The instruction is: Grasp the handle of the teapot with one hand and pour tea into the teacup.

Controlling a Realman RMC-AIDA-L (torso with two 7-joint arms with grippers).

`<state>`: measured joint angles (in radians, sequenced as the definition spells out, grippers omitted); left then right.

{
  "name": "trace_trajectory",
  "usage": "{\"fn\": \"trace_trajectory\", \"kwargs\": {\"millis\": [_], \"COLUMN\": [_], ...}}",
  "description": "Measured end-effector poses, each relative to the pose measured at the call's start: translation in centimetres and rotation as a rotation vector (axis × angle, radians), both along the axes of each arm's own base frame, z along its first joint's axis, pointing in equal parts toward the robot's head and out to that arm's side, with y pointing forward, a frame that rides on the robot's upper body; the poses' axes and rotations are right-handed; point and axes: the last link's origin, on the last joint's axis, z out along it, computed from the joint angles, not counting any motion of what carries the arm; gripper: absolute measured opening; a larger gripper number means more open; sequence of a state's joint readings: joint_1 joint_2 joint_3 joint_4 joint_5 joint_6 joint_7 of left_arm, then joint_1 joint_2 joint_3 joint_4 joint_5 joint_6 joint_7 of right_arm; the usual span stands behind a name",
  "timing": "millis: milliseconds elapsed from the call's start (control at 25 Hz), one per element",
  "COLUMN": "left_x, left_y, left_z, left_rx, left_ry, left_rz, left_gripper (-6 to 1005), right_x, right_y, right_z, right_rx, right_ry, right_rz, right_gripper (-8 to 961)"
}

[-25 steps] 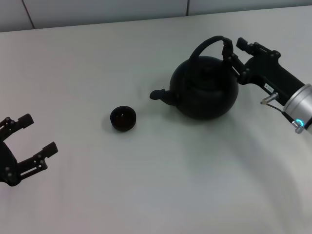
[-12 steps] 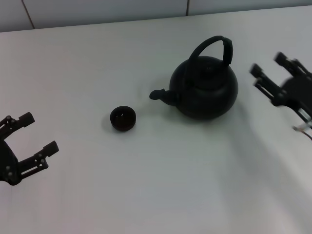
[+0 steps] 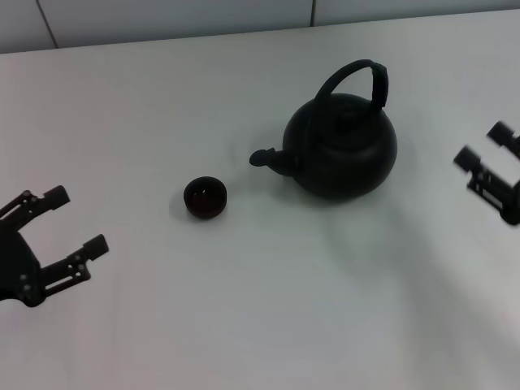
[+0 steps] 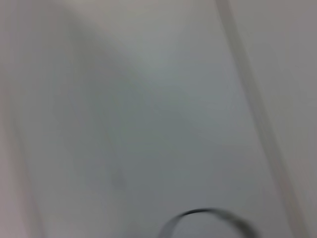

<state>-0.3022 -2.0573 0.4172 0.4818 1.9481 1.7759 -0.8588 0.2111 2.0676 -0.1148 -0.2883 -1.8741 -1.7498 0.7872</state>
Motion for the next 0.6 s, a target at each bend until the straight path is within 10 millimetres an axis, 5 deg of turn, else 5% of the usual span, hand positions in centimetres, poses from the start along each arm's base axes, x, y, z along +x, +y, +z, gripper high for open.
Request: {"fn": "trace_trajectory", "kwargs": {"millis": [240, 600], "left_x": [0.7, 1.4], "left_y": [1.0, 2.5], "left_z": [-0.4, 0.0], "left_rx": [-0.097, -0.228], "left_ry": [0.03, 0.077], "left_rz": [-0.026, -0.035], "left_gripper": [867, 868], "right_x": [-1.3, -1.8], "right_y": [-0.1, 2.5], "right_z": [1.3, 1.4], "right_rx": [-0.354, -0.508], "right_ry": [-0.134, -0.315], "right_rz": [0.181, 0.213], "right_gripper": [733, 734]}}
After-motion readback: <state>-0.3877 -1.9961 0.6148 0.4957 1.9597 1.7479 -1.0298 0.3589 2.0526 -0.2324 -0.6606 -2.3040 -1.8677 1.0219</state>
